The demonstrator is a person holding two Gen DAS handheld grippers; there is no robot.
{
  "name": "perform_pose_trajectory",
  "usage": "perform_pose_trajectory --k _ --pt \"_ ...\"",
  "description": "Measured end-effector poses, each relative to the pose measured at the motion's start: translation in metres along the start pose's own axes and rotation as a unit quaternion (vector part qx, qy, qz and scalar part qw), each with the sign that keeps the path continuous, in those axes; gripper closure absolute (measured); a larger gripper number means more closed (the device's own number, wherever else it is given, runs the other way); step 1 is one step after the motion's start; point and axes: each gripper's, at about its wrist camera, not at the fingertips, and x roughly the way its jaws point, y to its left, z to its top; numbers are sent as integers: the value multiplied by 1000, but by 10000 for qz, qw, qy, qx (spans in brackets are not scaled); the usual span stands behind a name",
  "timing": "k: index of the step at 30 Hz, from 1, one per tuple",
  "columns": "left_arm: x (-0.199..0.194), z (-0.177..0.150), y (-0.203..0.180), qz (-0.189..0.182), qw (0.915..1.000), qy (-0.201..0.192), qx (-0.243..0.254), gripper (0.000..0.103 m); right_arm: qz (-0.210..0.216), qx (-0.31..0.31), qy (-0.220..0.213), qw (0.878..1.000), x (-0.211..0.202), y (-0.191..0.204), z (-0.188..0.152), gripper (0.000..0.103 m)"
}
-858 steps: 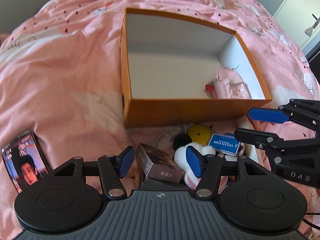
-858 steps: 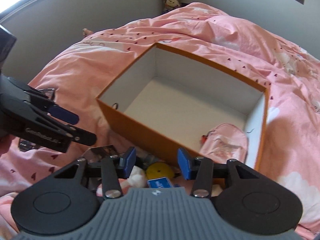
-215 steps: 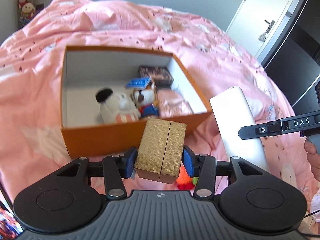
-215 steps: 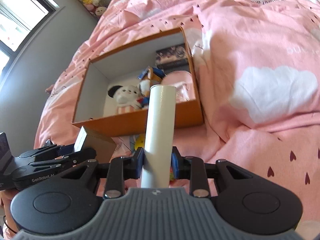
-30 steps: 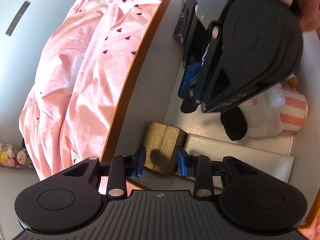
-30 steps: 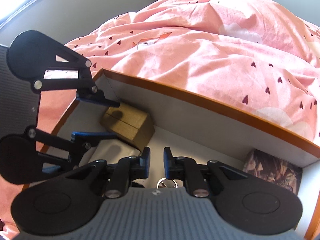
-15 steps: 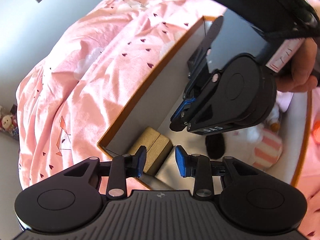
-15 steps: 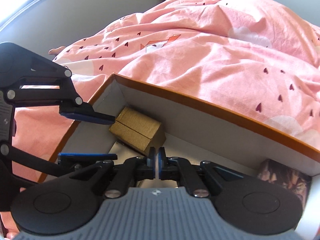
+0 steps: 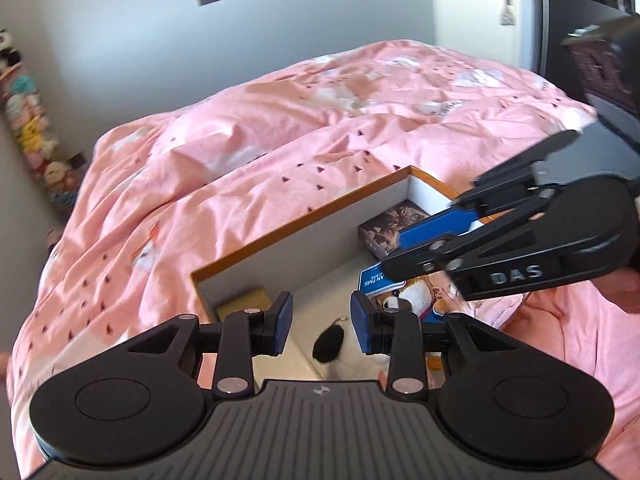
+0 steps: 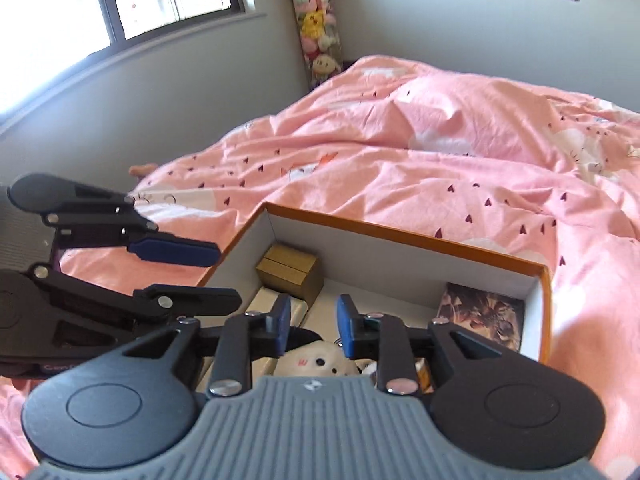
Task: Organize objects
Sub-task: 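Withdraw both grippers from the box toward the tape measure and crocheted fruit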
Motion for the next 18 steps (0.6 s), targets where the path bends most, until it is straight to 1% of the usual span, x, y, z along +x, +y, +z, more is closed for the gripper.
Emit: perform_pose_trajectory --k 1,2,4,5,7,8,9,11,14,17,18 --pt "-5 -3 -3 69 9998 29 -177 62 -69 -9 -29 10000 -6 1 -4 73" --pt "-17 -7 -4 140 9992 46 -371 61 -157 -17 -43 9999 -12 2 -9 71" --pt "-26 -14 -10 293 9974 48 -662 59 -394 -54 -106 9992 -23 5 -21 70" --pt "-28 -16 -14 367 9966 67 -741 57 -501 -51 -153 9986 -29 6 -28 70" --pt "-31 -21 -21 444 9952 132 -867 54 -583 18 -312 9978 -38 5 -41 66" --pt "-33 -23 -23 437 9943 174 -962 49 -607 66 -371 9974 -43 5 -46 57" --pt "-33 -25 -24 402 9932 215 -1069 45 -648 123 -386 9971 -48 5 -52 55" --pt "-34 -29 -27 367 9913 260 -1236 42 -700 184 -351 9968 -57 6 -62 53" --pt "-36 -35 -32 361 9893 309 -1376 41 -856 205 -320 9956 -70 10 -77 44" --pt "-37 -42 -39 329 9879 344 -1473 35 -971 325 -168 9946 -76 11 -90 43" --pt "-37 -44 -42 304 9879 357 -1479 35 -1046 362 -110 9938 -77 11 -94 39"
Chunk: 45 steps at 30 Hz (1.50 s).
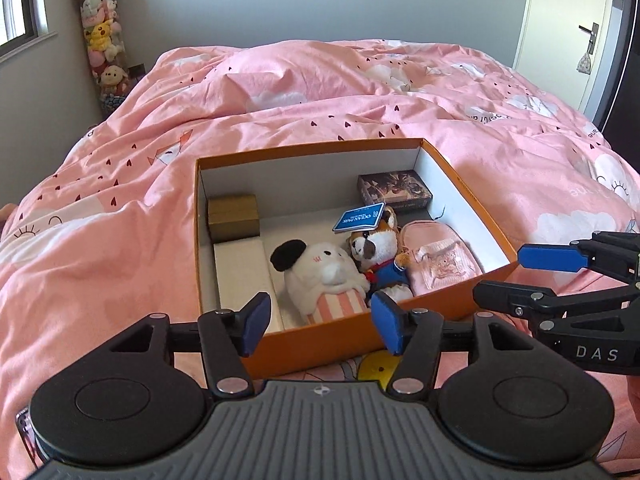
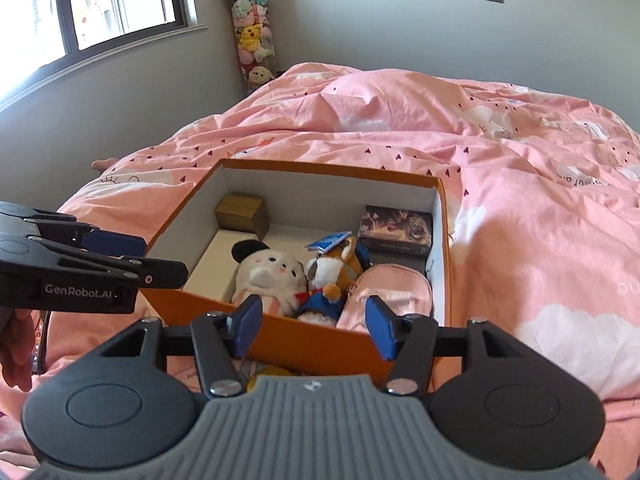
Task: Organize objects
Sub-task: 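Withdraw both grippers from the box toward the tape measure and crocheted fruit, then grasp the yellow tape measure with the left gripper while the right gripper grasps the orange crocheted fruit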
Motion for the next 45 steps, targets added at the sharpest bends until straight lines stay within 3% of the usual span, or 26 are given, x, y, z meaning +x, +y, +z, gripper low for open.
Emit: perform_pose_trajectory --k 2,13,23,25,26,28,37,44,45 --pt "1 -7 -5 -66 10000 68 16 34 -84 20 114 9999 -1 0 -8 32" --pt "35 -62 -14 -307 9950 933 -192 30 104 127 1177 9929 14 -2 -54 32" --pt "49 -77 -10 -436 9898 1311 -335 31 175 -270 1715 9847 39 12 -77 42" --pt "51 -79 -11 -488 9886 1379 -360 31 118 -334 1816 9827 44 14 -80 49" --pt "52 -80 -11 -506 9882 1398 -359 31 78 -339 1884 9815 46 15 -81 58" --pt "53 -81 -11 -532 9878 1420 -355 31 6 -313 2000 9793 52 14 -85 61" --pt "52 -79 -14 -631 9883 1357 -307 32 -35 -333 2044 9783 59 12 -89 65" --pt "47 -72 -14 -744 9912 1061 -285 32 -65 -327 1688 9851 47 11 -78 75" --pt "47 -71 -13 -730 9918 1011 -290 32 -113 -328 1610 9863 46 10 -76 85"
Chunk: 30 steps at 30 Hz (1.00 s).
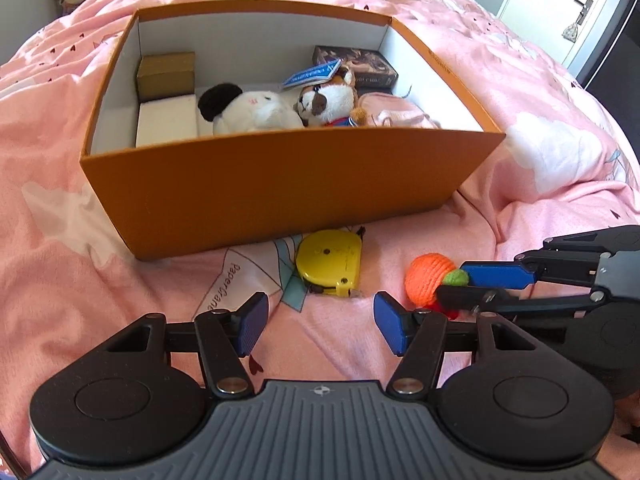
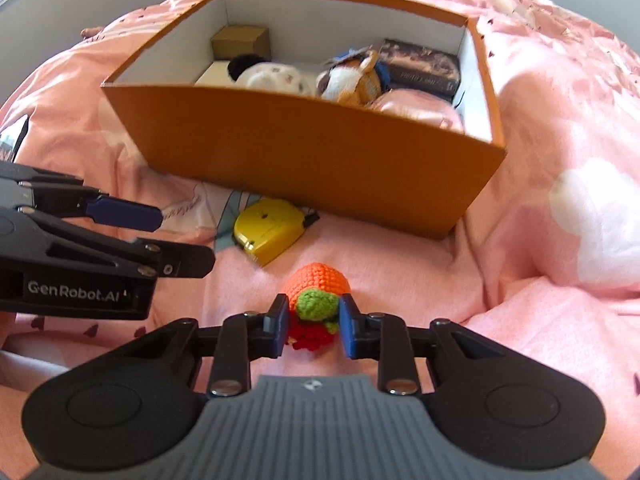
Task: Organize objects
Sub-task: 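Grasp the yellow tape measure with the left gripper while the right gripper grasps the orange crocheted fruit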
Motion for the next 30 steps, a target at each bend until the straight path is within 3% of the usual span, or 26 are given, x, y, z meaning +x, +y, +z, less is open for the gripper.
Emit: perform_pose_trajectory --k 9,20,23,30 --pt "7 8 1 -161 9996 -230 -33 32 -123 361 -368 9986 1 -19 19 84" --pt "31 11 3 -311 9991 -257 -149 32 184 947 -137 9952 27 -43 15 77" --pt "43 14 1 -364 9992 -131 -137 31 370 1264 -69 9913 31 -54 13 66" --pt "70 12 3 -294 9991 173 -248 31 639 1397 -62 9881 37 -58 12 65"
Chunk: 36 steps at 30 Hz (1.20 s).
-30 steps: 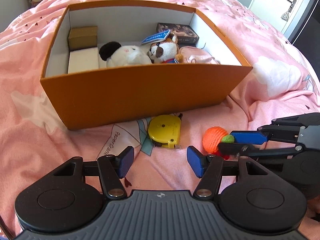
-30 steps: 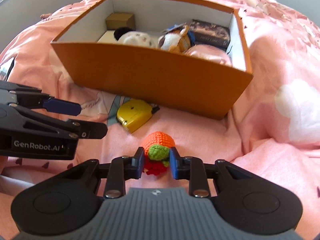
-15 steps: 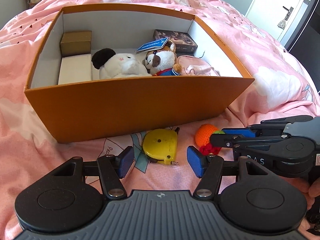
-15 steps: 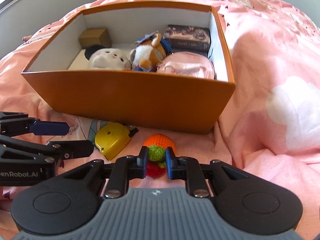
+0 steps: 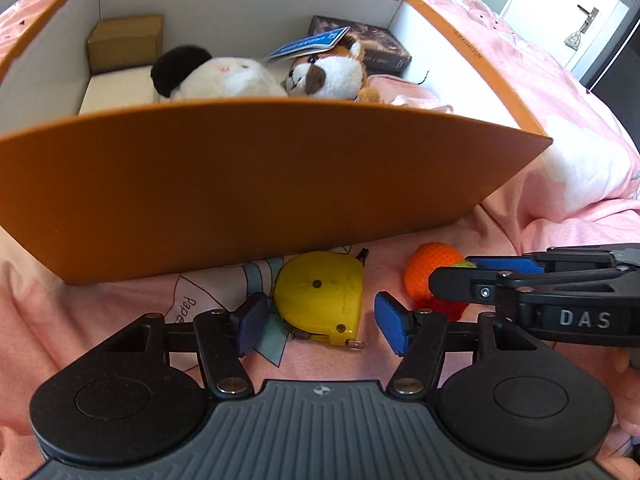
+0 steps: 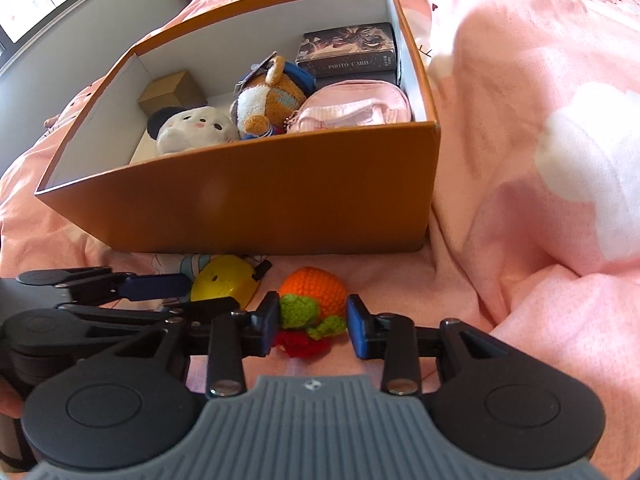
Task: Organize objects
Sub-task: 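Grasp the yellow tape measure with the left gripper while the right gripper grasps the orange crocheted fruit, then lift both items and carry them over the orange box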
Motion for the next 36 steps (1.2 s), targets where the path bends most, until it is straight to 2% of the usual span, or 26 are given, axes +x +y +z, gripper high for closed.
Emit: perform_pose_trajectory --k 7,10,11,20,28,36 --pt "13 0 3 3 10000 18 -37 34 271 169 148 9994 12 -7 3 59" --pt "15 -1 1 -11 10000 1 40 40 299 203 170 9992 16 -9 3 59" --pt "15 -1 1 -41 10000 -7 68 45 302 217 172 9992 16 -9 3 59" --pt "11 -6 -4 52 9997 -123 198 46 238 136 159 9995 17 -7 3 60" --pt "-9 -13 -9 2 9990 -322 297 46 106 -37 -24 9999 4 0 0 61" --pt "-47 -14 -15 -181 9956 -769 500 46 -131 -390 -443 9982 -27 14 -1 61"
